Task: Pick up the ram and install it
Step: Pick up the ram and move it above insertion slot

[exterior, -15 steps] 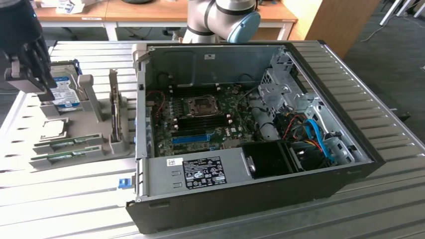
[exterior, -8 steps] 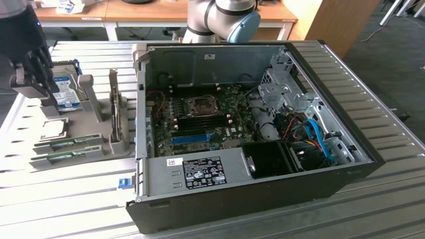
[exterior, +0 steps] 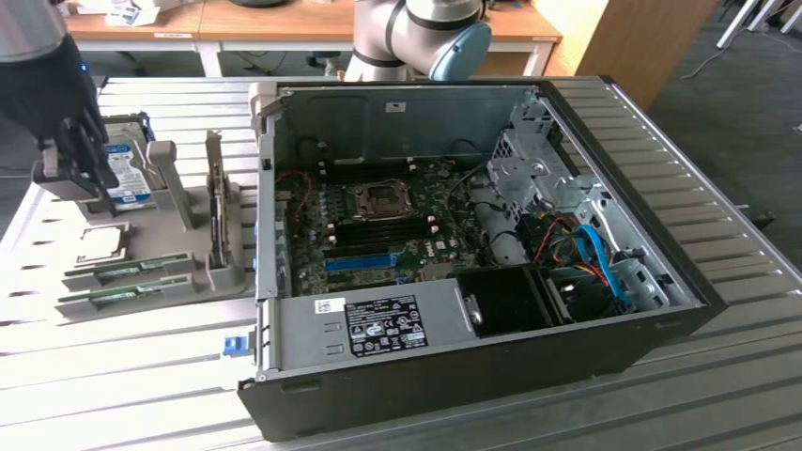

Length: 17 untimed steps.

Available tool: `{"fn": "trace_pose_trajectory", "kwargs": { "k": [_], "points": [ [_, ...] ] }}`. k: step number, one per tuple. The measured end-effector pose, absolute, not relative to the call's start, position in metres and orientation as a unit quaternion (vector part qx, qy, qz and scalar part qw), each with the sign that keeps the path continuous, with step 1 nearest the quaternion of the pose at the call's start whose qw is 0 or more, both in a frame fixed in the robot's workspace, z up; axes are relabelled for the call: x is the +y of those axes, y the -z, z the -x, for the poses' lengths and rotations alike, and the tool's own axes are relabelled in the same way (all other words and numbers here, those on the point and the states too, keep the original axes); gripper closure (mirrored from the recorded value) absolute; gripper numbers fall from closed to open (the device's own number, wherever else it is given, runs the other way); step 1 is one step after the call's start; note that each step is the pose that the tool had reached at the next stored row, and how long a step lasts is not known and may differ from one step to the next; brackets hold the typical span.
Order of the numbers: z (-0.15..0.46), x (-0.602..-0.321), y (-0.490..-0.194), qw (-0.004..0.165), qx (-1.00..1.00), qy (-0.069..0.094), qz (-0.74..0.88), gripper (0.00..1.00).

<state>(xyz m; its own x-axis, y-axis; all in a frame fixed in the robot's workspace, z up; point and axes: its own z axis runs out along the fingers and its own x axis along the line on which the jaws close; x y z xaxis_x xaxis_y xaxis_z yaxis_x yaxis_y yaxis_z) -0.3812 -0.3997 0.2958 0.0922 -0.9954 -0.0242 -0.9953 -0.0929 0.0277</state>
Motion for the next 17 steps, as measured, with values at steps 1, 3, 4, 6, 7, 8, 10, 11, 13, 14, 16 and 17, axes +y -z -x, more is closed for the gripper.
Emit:
{"fn": "trace_pose_trajectory", "kwargs": {
  "k": [1,3,4,6,7,8,10,11,13,14,16,17],
  "points": [
    [0.381,-0.4,-0.294,0.002,-0.673,0.018,-0.739,0.58],
    [0.381,-0.4,-0.291,0.002,-0.673,0.018,-0.739,0.58],
    [0.382,-0.4,-0.289,0.002,-0.673,0.018,-0.739,0.58],
    [0.382,-0.4,-0.285,0.002,-0.673,0.018,-0.739,0.58],
    [0.382,-0.4,-0.283,0.002,-0.673,0.018,-0.739,0.58],
    [0.382,-0.4,-0.281,0.002,-0.673,0.018,-0.739,0.58],
    [0.382,-0.4,-0.278,0.002,-0.673,0.018,-0.739,0.58],
    [0.382,-0.4,-0.276,0.002,-0.673,0.018,-0.739,0.58],
    [0.382,-0.4,-0.272,0.002,-0.673,0.018,-0.739,0.58],
    [0.382,-0.4,-0.27,0.002,-0.673,0.018,-0.739,0.58],
    [0.382,-0.4,-0.267,0.002,-0.673,0.018,-0.739,0.58],
    [0.382,-0.4,-0.265,0.002,-0.673,0.018,-0.739,0.58]
  ]
}}
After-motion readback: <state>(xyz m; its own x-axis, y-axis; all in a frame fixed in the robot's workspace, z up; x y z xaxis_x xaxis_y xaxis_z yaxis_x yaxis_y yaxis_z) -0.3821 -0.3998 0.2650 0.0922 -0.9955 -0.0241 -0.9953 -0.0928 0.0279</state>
